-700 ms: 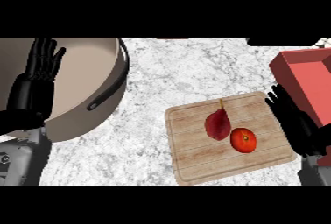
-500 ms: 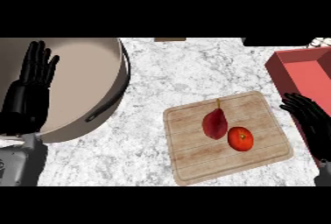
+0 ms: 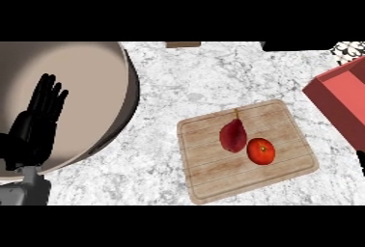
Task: Pick the tomato from the cutting board and place it in the cardboard box
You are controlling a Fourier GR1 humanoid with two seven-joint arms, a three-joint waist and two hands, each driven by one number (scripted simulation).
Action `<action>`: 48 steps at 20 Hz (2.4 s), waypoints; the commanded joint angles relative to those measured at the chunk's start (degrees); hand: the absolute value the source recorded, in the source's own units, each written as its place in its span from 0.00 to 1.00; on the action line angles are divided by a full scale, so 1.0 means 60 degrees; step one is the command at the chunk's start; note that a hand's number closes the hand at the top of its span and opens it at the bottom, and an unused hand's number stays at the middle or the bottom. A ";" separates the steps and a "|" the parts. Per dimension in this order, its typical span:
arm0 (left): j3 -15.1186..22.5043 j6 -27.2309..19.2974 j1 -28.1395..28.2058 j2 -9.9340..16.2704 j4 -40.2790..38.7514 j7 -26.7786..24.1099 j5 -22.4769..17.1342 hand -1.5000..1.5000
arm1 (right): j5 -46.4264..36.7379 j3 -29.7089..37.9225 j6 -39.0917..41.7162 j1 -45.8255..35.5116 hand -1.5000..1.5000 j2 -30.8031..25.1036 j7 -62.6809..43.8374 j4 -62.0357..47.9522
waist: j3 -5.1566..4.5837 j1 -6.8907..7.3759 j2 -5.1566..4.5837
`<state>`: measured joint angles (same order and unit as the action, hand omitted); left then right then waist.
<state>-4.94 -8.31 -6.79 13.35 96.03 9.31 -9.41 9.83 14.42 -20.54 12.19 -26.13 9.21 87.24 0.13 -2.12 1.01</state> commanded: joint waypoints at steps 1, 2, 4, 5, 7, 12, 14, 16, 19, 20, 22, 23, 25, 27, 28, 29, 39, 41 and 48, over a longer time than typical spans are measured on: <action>0.0459 -0.0051 0.0468 -0.0558 -0.0169 0.0213 -0.0016 0.50 | -0.0841 -0.0147 -0.0290 0.1342 0.00 -0.0284 0.0059 0.1735 | -0.0045 0.0089 -0.0121; 0.0349 -0.0034 0.0381 -0.0497 -0.0033 0.0343 -0.0099 0.50 | -0.0938 -0.0101 -0.0089 0.1314 0.00 -0.0682 -0.0411 0.1878 | -0.0041 0.0178 -0.0137; 0.0282 0.0183 0.0453 -0.0403 0.0001 0.0327 -0.0236 0.50 | -0.1388 -0.0438 0.0236 0.1878 0.00 -0.1499 -0.1808 0.2981 | -0.0067 0.0145 -0.0141; 0.0578 -0.0126 0.0625 -0.0603 0.0327 0.0464 0.0107 0.50 | -0.1648 -0.0618 0.0489 0.2252 0.00 -0.1800 -0.2030 0.3337 | -0.0070 0.0135 -0.0123; 0.0389 -0.0146 0.0295 -0.0499 0.0261 0.0692 0.0021 0.50 | -0.1804 -0.0880 0.1367 0.2521 0.00 -0.2652 -0.2846 0.3623 | -0.0079 0.0181 -0.0164; 0.0277 -0.0018 0.0267 -0.0479 0.0233 0.0709 -0.0043 0.50 | -0.0604 -0.0920 0.3255 0.2645 0.00 -0.3897 -0.5241 0.4882 | -0.0055 0.0289 -0.0169; 0.0505 -0.0052 0.0520 -0.0703 0.0071 0.0454 0.0200 0.50 | -0.0089 -0.0726 0.3228 0.2311 0.00 -0.4089 -0.6855 0.6216 | -0.0061 0.0310 -0.0170; 0.0336 0.0321 0.0341 -0.0647 -0.0330 0.0149 -0.0049 0.50 | 0.0318 -0.0696 0.3281 0.1449 0.00 -0.4248 -0.7901 0.6347 | -0.0049 0.0396 -0.0200; 0.0568 -0.0199 -0.0244 -0.0839 -0.0245 0.0655 0.0416 0.50 | 0.0235 -0.1215 0.3112 0.0604 0.00 -0.3801 -0.8602 0.6674 | -0.0031 0.0395 -0.0190; 0.0386 0.0042 -0.0360 -0.0621 -0.0058 0.1016 0.0115 0.50 | 0.0690 -0.0921 0.3252 0.0520 0.00 -0.3865 -0.9049 0.7026 | -0.0031 0.0368 -0.0176; 0.0133 0.0332 0.0025 -0.0566 -0.0079 0.0652 -0.0059 0.50 | -0.0208 -0.1742 0.3027 -0.0156 0.00 -0.3229 -0.8963 0.6550 | -0.0026 0.0416 -0.0181; 0.0727 0.0034 -0.0029 -0.0909 0.0218 0.1031 0.0279 0.50 | -0.0169 -0.2034 0.2898 -0.0742 0.00 -0.3284 -0.9315 0.6427 | -0.0026 0.0473 -0.0190; 0.0309 0.0123 -0.0056 -0.0812 -0.0148 0.0547 0.0268 0.50 | -0.0589 -0.2392 0.3023 -0.1079 0.00 -0.2988 -0.9935 0.6604 | -0.0027 0.0420 -0.0183; 0.0434 0.0203 0.0235 -0.0983 -0.0264 0.0333 0.0315 0.50 | -0.0886 -0.2280 0.3079 -0.0738 0.00 -0.2911 -1.0148 0.6796 | -0.0026 0.0373 -0.0175; 0.0300 0.0202 -0.0193 -0.0921 -0.0429 0.0453 0.0209 0.50 | -0.1492 -0.3054 0.2871 -0.1386 0.00 -0.2864 -1.0234 0.5971 | -0.0028 0.0471 -0.0207; 0.0191 0.0220 -0.0124 -0.0706 0.0050 0.1014 0.0125 0.50 | -0.1528 -0.3144 0.2874 -0.1565 0.00 -0.2831 -1.0967 0.6522 | -0.0028 0.0450 -0.0184; 0.0260 0.0122 -0.0195 -0.1000 0.0095 0.1073 0.0460 0.50 | -0.2896 -0.3858 0.3202 -0.1962 0.00 -0.1014 -1.0677 0.5452 | -0.0022 0.0359 -0.0169; -0.0007 0.0467 0.0049 -0.0764 0.0380 0.1203 0.0109 0.50 | -0.3463 -0.4182 0.3026 -0.1751 0.00 -0.0687 -1.0625 0.5316 | -0.0021 0.0377 -0.0166; 0.0420 0.0231 0.0470 -0.1411 0.0053 0.0474 0.0672 0.50 | -0.2866 -0.3068 0.3961 -0.2476 0.00 -0.0609 -1.0746 0.4858 | -0.0022 0.0368 -0.0172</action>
<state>-4.67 -5.48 -6.02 7.67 97.85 12.73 -6.93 -10.78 -8.55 -0.44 0.33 -29.13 -55.04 119.13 0.40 0.13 0.36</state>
